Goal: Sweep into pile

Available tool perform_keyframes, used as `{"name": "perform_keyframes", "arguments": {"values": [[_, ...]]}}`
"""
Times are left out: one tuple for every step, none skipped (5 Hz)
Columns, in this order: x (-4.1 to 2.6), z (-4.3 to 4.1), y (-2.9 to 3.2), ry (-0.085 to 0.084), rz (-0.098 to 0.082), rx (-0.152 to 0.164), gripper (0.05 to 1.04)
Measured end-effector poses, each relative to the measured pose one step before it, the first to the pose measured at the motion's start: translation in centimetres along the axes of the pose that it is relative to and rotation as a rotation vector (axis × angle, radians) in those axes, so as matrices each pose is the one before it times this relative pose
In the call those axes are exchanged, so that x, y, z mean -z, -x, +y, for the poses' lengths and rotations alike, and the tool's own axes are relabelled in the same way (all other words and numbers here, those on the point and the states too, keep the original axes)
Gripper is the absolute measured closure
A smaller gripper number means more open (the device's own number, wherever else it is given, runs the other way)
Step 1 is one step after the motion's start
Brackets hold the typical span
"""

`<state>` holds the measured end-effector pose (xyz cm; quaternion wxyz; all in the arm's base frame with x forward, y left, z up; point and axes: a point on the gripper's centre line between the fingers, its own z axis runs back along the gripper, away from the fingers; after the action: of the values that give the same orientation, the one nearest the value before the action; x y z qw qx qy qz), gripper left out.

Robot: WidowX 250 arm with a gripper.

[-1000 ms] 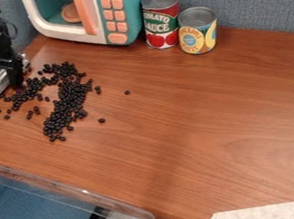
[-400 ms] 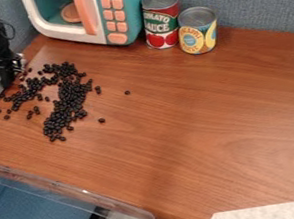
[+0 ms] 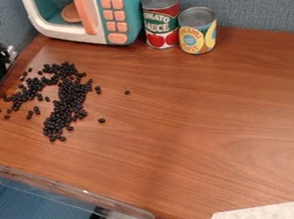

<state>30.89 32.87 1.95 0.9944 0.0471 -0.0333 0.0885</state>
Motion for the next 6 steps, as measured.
{"name": "perform_keyframes", "arguments": {"values": [[0.213, -0.007, 0.441, 0.0328, -0.0062, 0.0728, 0.701], [1.130, -0.897, 0.139, 0.0285, -0.0241, 0.1867, 0.701], [0.429, -0.120, 0.279, -0.0217, 0.0039, 0.0286, 0.701], [0.172, -0.567, 0.003, -0.0583, 0.0298, 0.0021, 0.701], [0.047, -1.184, 0.209, -0.0211, 0.0379, -0.0296, 0.701], [-0.466, -2.659, -0.026, 0.0121, 0.0076, 0.0091, 0.701]]}}
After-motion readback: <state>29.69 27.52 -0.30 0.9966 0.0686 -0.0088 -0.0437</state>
